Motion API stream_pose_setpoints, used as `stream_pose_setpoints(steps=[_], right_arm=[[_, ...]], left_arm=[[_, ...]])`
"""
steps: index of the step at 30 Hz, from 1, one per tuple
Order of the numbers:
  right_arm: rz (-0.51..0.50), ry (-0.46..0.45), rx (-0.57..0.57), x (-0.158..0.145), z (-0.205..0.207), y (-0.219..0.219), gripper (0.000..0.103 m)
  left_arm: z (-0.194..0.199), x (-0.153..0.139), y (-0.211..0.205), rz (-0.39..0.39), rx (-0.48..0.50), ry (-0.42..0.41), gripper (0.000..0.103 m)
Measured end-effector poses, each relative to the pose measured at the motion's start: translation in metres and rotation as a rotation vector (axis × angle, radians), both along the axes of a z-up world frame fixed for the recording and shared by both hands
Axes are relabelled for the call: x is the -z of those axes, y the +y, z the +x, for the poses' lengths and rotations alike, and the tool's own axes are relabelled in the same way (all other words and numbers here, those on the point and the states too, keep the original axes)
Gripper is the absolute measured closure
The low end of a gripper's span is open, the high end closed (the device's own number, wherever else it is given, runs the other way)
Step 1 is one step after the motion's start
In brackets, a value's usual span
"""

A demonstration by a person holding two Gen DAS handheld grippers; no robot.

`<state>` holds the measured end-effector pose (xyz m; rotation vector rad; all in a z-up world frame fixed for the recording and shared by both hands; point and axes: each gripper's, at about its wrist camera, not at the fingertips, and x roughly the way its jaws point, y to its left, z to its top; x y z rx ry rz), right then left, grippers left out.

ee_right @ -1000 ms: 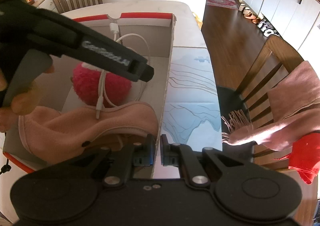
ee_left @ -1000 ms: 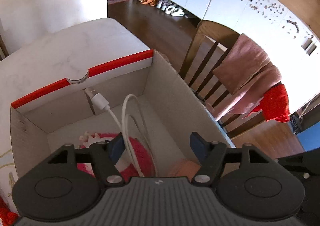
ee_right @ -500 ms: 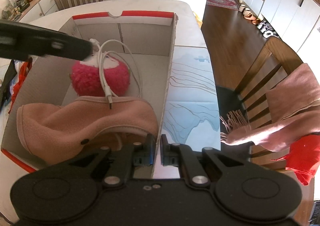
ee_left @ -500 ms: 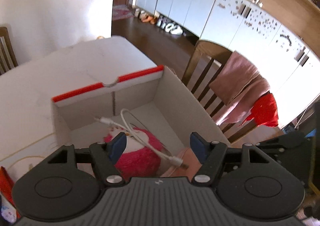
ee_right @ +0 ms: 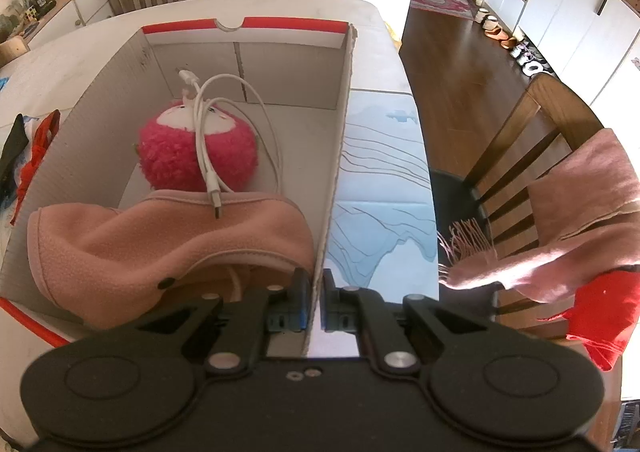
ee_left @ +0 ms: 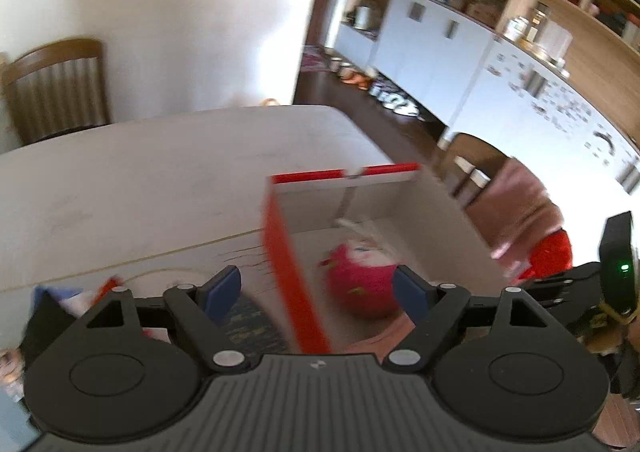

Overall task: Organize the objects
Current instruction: 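Move the left gripper back to the red knotted cloth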

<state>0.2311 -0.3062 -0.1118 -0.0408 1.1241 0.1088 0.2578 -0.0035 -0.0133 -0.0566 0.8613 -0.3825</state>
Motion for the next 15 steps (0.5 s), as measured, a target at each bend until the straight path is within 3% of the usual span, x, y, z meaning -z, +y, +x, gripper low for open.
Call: stream_pose_setpoints(steps=[8,11,15], right_arm=[[-0.011,0.005,0.005,0.001,0.001,0.002,0.098],[-0.015,0.005,0.004,0.001,0.001,0.003,0.098],[-0.016,0.005,0.005,0.001,0.001,0.003,0.098]], left_arm=[[-0.007,0.029,0.054,0.021,-0.142,0.058,0.015],[-0.008,0.047,0.060,0.033,-0.167,0.086,0.005],[-0.008,0.075,0.069,0.052,-0.222,0.115,0.001]])
